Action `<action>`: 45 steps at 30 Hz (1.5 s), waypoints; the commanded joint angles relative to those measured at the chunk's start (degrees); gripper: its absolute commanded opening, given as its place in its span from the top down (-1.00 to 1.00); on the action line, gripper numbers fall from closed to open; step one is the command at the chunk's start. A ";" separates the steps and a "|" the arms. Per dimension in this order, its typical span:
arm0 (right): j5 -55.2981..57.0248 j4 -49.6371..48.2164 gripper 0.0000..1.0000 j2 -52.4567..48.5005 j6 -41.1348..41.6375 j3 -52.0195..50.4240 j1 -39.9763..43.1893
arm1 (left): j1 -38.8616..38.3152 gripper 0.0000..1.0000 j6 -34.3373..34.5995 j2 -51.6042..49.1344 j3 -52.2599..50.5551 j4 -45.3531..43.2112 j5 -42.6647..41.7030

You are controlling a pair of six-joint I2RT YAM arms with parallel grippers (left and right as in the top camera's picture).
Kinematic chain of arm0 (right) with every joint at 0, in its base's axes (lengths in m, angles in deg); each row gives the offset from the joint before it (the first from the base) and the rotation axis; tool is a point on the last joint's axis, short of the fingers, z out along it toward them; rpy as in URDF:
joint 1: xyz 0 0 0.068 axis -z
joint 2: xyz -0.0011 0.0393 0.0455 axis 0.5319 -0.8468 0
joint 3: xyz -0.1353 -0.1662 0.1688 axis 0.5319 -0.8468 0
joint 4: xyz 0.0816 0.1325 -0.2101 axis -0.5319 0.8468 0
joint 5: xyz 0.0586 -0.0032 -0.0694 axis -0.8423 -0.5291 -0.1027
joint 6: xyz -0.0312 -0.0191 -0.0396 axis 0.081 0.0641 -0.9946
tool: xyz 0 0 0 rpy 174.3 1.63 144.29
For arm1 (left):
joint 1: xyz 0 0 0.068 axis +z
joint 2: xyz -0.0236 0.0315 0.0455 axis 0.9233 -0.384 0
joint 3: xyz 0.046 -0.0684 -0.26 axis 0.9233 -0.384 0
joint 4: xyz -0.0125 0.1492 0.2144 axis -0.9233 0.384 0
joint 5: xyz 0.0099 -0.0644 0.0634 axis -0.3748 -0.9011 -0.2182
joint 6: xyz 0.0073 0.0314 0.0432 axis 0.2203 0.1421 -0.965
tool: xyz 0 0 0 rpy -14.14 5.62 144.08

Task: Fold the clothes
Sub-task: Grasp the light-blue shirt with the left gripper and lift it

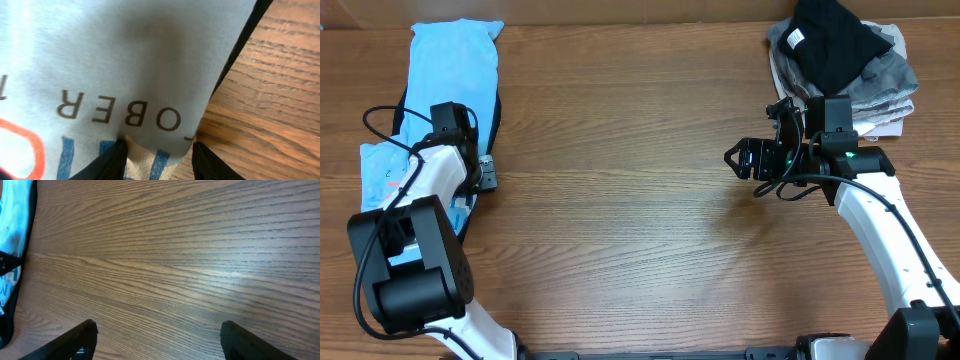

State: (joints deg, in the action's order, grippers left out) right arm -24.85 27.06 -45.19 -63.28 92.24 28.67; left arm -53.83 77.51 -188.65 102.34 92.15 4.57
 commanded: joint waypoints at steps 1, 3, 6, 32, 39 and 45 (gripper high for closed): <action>-0.02 -0.33 -0.64 -0.07 0.15 1.60 -0.17 | -0.09 0.17 -1.99 -2.21 0.74 -0.24 0.81; 0.07 -0.35 -0.64 -0.07 0.15 1.60 -0.17 | -0.09 0.31 -1.97 -2.67 0.74 -0.15 0.81; 0.61 -0.33 -0.64 -0.07 0.15 1.60 -0.17 | -0.09 0.49 -1.97 -2.80 0.74 0.04 0.83; 1.44 -0.35 -0.64 -0.07 0.17 1.60 -0.17 | -0.09 0.92 -1.97 -2.64 9.55 9.49 0.83; 1.44 -0.44 -0.64 -0.07 0.15 1.60 -0.17 | -0.13 0.92 -1.33 -2.62 12.31 13.57 -2.73; 1.31 -1.70 -0.48 0.07 0.20 1.66 -0.15 | -0.68 0.92 -1.38 -2.29 26.95 28.17 -14.25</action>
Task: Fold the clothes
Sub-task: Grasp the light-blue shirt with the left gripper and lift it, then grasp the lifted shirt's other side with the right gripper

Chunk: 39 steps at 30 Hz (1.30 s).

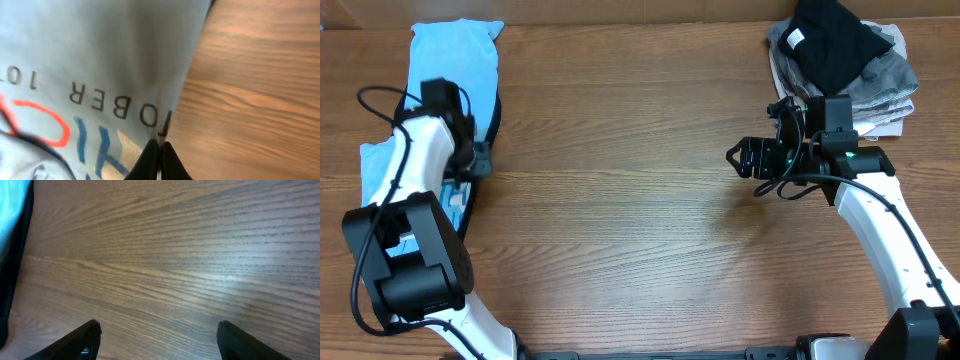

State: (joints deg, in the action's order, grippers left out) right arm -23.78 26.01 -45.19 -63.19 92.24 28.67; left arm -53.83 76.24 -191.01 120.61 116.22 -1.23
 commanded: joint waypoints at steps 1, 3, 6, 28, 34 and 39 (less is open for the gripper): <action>0.00 -0.66 -0.46 0.15 0.13 1.81 -0.15 | -1.09 0.92 -0.11 0.17 11.98 6.82 -10.38; -0.66 -0.33 -0.41 0.44 0.11 2.29 -0.17 | -2.25 0.92 -0.13 0.17 17.97 11.30 -13.53; -1.42 1.29 -0.34 1.38 0.13 3.74 -0.13 | -4.76 0.92 -0.13 0.17 25.40 16.28 -16.46; -1.16 15.67 -0.43 4.07 -0.55 10.16 -0.92 | -32.79 0.92 6.40 0.17 38.62 2.29 -21.46; -1.20 12.24 -0.56 0.52 -0.50 7.67 -3.02 | -34.58 0.92 7.32 0.17 38.62 -0.09 -22.43; -1.57 8.11 -0.57 -3.39 -0.09 6.73 -4.37 | -34.67 0.92 7.48 0.17 38.62 -0.07 -22.45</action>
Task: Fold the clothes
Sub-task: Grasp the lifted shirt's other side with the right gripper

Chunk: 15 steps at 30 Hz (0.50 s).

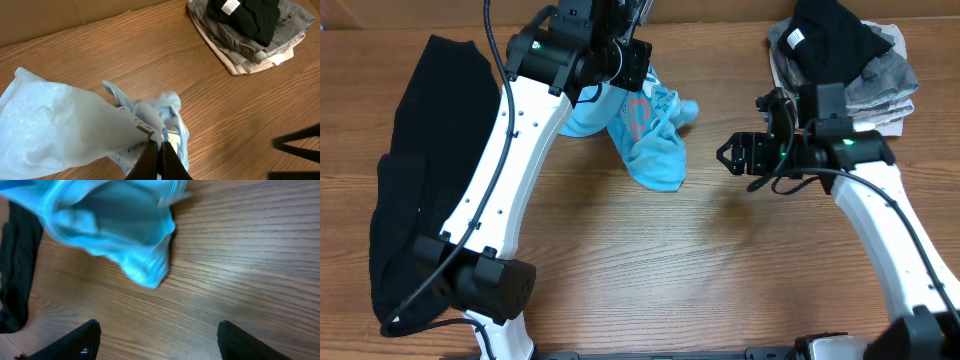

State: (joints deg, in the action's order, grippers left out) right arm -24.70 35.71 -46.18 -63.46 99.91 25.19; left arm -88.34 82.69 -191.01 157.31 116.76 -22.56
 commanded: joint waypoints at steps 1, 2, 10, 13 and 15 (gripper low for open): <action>-1.07 -2.43 -0.56 -3.30 0.17 -0.96 -1.22 | -0.15 0.92 1.01 0.17 1.92 -0.59 -1.11; -1.84 -3.45 -0.56 -4.26 0.17 -0.96 -1.57 | -0.15 0.92 1.03 0.17 1.92 -0.59 -1.14; -4.57 -12.50 -0.54 -9.14 1.51 -0.94 -6.29 | -0.15 0.92 1.03 0.17 1.92 -0.57 -3.04; -4.28 -15.87 -0.55 -10.29 1.86 -0.94 -8.04 | -0.15 0.92 1.01 0.17 1.92 -0.59 -4.09; -4.04 -18.25 -0.56 -11.91 1.38 -0.94 -9.40 | -0.15 0.92 1.01 0.17 1.92 -0.52 -4.28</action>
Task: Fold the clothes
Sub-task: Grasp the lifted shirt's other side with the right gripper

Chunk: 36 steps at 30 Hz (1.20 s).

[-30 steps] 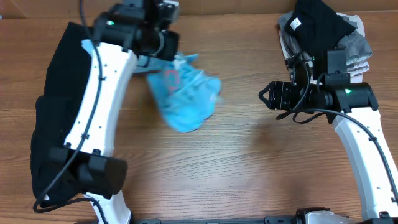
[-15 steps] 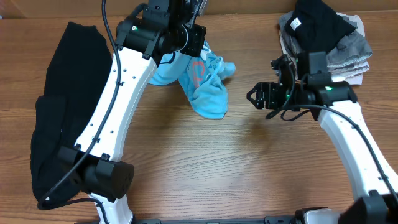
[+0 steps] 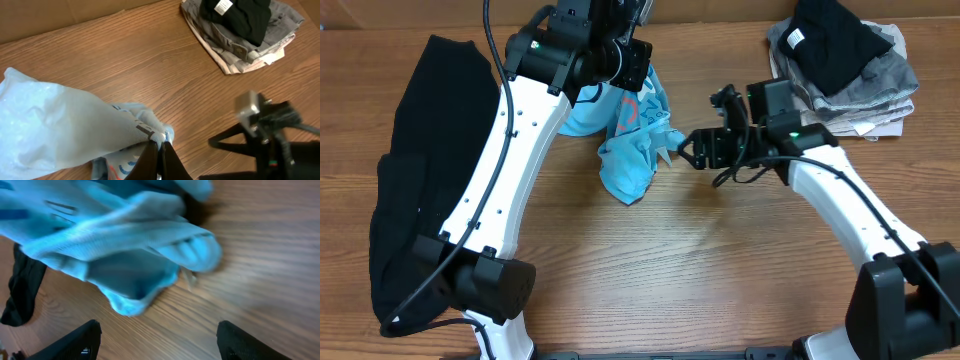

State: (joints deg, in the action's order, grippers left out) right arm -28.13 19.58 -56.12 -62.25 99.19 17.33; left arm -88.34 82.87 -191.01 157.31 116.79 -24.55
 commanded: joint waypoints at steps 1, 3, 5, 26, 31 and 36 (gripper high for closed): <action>-0.39 -2.86 -0.57 -2.73 -0.02 -0.22 -1.92 | -0.15 0.92 0.83 0.17 1.92 -0.52 -2.78; 1.01 -3.58 -0.59 -4.13 -0.85 -0.22 -2.40 | -0.15 0.92 0.81 0.17 1.92 -0.46 -4.09; 3.41 -3.87 -0.68 -5.60 -1.51 -0.22 -2.49 | -0.15 0.92 0.81 0.24 1.95 -0.20 -4.68; 6.86 -13.20 -0.86 -8.85 -6.21 -0.22 -2.49 | -0.11 0.92 0.59 9.53 2.01 4.94 -6.16; 3.10 -15.04 -0.63 -9.18 -5.97 -0.22 -2.49 | -0.11 0.92 0.59 11.43 1.99 5.49 -6.14; -2.93 -14.71 0.92 -8.92 -3.26 0.20 -2.16 | -0.02 0.92 -0.74 11.32 1.99 6.54 -4.39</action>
State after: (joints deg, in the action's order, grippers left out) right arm -26.56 4.77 -64.71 -67.50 98.97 14.86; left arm -88.34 82.82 -180.91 157.68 123.21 -29.36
